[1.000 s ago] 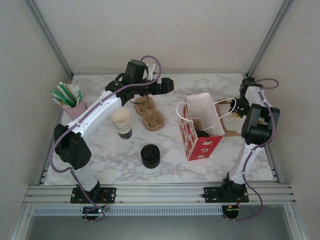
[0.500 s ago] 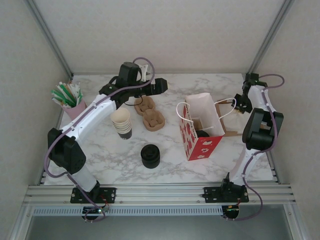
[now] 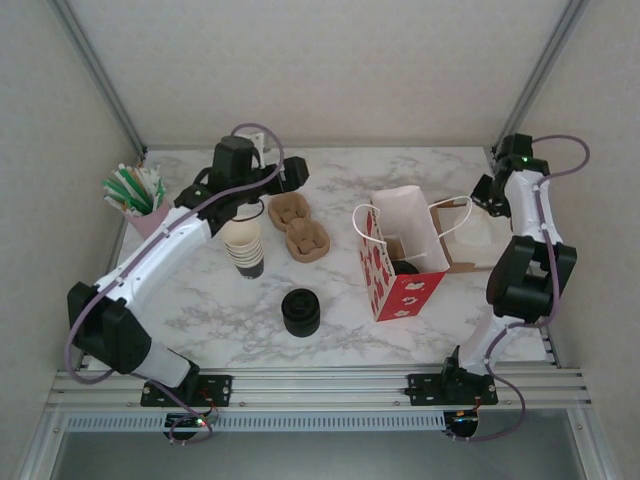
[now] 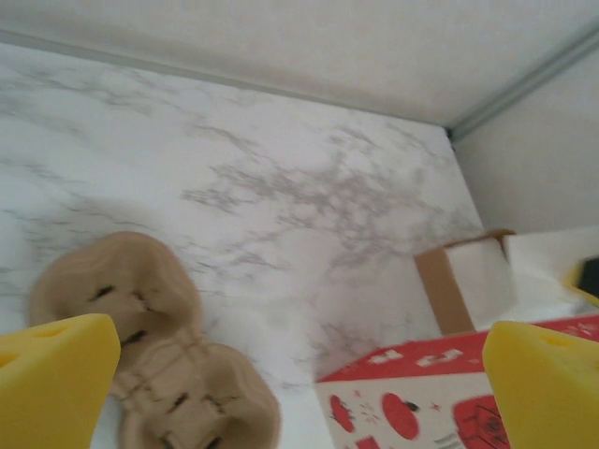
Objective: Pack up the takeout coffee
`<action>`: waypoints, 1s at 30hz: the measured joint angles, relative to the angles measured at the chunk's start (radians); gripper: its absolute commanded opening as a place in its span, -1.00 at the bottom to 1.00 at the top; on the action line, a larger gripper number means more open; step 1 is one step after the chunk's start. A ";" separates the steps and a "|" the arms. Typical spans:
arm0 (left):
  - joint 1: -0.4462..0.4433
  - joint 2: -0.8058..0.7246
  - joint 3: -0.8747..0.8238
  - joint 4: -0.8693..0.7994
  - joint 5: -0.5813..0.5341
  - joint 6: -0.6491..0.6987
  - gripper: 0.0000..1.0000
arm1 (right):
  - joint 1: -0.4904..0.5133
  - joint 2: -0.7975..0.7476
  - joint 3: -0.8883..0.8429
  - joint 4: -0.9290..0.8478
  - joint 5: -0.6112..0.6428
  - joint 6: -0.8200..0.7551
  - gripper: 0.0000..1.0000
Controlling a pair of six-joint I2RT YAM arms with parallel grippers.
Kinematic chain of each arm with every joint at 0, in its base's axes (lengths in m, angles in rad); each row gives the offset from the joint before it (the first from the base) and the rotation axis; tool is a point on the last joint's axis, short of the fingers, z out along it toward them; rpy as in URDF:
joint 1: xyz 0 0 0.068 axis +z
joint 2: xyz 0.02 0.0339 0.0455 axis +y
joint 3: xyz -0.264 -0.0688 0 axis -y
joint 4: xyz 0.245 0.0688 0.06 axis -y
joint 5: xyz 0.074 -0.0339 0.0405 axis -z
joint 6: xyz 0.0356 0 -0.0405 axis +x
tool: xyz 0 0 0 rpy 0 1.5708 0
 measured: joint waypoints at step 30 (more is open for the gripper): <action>0.174 -0.328 -0.365 0.143 -0.257 -0.019 0.99 | 0.138 -0.654 0.173 0.046 -0.531 0.053 -1.00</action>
